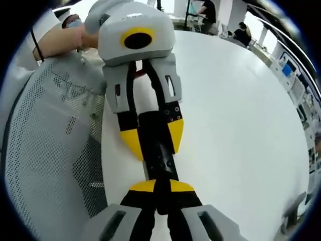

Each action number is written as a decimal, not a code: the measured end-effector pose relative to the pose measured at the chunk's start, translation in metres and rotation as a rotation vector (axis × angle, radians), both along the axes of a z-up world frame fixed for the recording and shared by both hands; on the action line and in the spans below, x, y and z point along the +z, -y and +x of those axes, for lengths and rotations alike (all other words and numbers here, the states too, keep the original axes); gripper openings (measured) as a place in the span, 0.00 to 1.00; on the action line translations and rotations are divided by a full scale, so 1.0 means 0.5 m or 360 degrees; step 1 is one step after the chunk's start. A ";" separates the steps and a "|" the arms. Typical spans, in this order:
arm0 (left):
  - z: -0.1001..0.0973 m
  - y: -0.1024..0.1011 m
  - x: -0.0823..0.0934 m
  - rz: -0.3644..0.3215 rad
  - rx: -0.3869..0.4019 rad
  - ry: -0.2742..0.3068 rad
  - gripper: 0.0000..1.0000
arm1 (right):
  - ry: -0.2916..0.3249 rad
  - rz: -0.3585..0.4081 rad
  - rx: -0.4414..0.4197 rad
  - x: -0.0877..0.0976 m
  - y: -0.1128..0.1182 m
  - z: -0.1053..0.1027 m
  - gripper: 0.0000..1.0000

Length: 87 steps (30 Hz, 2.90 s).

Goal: Press the specified remote control buttons in sequence, fully releasing each button before pressing the next.

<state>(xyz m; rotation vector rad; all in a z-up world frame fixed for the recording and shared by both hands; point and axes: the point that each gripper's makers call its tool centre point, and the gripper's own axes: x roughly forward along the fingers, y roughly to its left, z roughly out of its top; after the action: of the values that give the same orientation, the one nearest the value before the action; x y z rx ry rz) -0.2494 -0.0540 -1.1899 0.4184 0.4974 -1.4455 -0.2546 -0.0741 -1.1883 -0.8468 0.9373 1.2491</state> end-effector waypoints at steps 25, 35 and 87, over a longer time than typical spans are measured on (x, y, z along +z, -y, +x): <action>0.000 -0.001 0.000 -0.0008 0.0001 0.0002 0.26 | -0.0038 0.0132 -0.0150 0.006 0.005 0.006 0.03; -0.001 0.001 -0.002 -0.0007 -0.0021 0.0000 0.26 | -0.0028 -0.0028 -0.0091 -0.001 0.003 0.008 0.02; -0.003 0.003 -0.001 0.0028 -0.0043 0.0006 0.26 | 0.0060 0.0449 -0.0345 0.010 0.015 0.009 0.00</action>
<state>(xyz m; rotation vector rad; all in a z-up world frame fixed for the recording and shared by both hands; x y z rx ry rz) -0.2510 -0.0555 -1.1906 0.4432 0.5036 -1.4674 -0.2499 -0.0817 -1.1834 -0.5304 0.7778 1.1399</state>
